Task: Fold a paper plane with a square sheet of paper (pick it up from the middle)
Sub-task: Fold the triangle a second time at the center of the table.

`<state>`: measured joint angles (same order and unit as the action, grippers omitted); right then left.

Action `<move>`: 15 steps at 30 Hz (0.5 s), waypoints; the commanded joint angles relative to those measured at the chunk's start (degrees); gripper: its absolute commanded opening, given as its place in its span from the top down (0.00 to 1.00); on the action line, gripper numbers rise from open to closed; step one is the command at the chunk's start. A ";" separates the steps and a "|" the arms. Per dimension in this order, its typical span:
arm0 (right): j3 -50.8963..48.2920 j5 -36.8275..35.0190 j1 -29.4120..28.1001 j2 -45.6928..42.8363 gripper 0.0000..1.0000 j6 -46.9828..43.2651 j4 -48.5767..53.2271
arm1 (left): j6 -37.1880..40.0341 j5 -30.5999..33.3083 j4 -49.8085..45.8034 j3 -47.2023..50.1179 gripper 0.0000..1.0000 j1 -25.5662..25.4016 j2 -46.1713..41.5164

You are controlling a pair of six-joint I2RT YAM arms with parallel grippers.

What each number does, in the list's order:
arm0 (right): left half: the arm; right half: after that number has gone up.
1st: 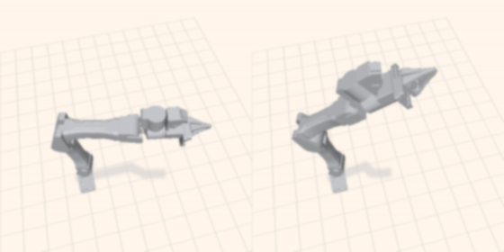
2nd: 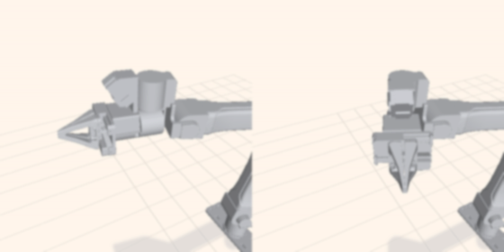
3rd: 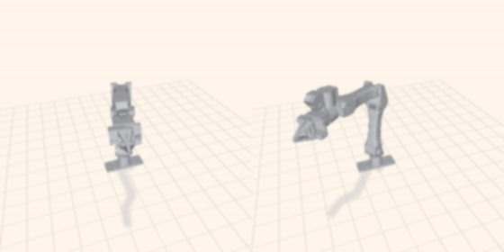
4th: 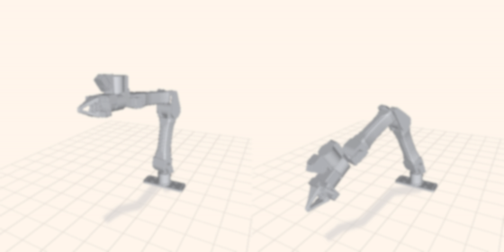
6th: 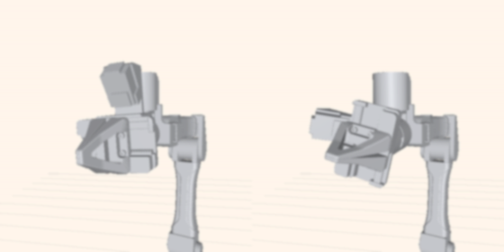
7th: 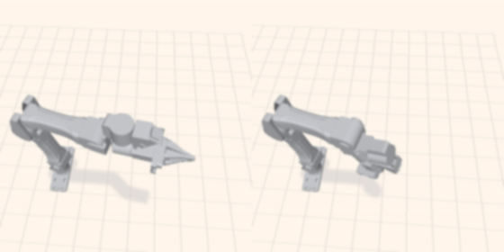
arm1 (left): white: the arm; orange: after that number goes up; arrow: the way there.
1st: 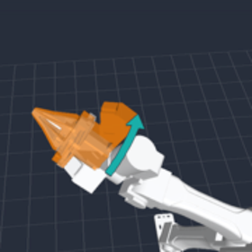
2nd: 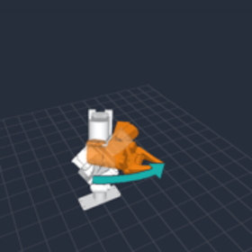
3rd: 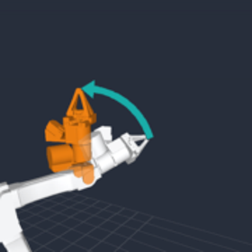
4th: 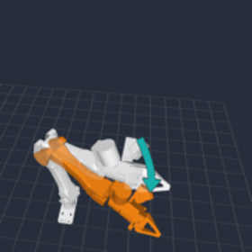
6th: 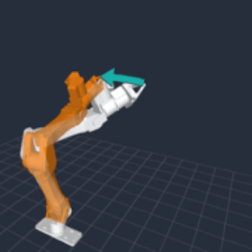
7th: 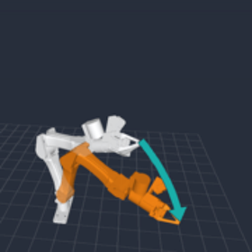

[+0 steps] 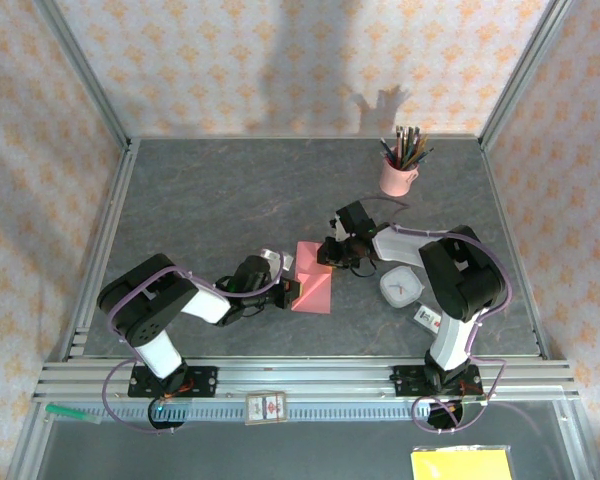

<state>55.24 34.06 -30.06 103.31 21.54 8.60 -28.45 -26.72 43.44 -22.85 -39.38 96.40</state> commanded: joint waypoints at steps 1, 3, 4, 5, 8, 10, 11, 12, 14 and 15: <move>1.63 -1.25 -0.17 -0.05 0.78 -1.37 2.20 | 0.37 2.04 -7.41 -0.62 1.00 -0.88 2.02; 2.76 -0.72 -0.16 -0.70 0.77 -1.58 2.85 | 0.11 2.61 -8.09 -0.53 1.00 -0.88 2.12; 3.22 -0.43 -0.15 -1.01 0.77 -1.58 3.02 | -0.01 2.72 -8.19 -0.44 1.00 -0.88 2.19; 3.58 -0.17 -0.12 -1.52 0.77 -1.66 3.22 | -0.16 2.90 -8.40 -0.44 1.00 -0.88 2.28; 4.34 0.30 -0.16 -3.37 0.76 -1.61 3.76 | -0.13 3.25 -9.14 -0.53 1.00 -0.88 2.50; 4.27 0.54 -0.15 -4.71 0.75 -1.42 3.85 | -0.12 3.41 -9.42 -0.60 1.00 -0.88 2.57; 3.98 0.85 -0.12 -5.43 0.75 -1.15 3.81 | -0.12 3.43 -9.43 -0.62 1.00 -0.88 2.65; 3.33 1.27 -0.17 -6.25 0.75 -0.64 3.60 | -0.12 3.43 -9.51 -0.67 1.00 -0.88 2.76; 0.96 2.74 -0.38 -8.19 0.77 1.18 1.86 | -0.12 3.52 -9.99 -0.87 1.00 -0.88 2.91; -0.71 3.40 -0.68 -9.50 0.78 2.46 0.51 | -0.11 3.56 -10.11 -0.88 1.00 -0.88 2.93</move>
<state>57.23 35.44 -30.11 97.84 21.63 10.52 -28.51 -26.35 42.22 -23.35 -39.38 96.33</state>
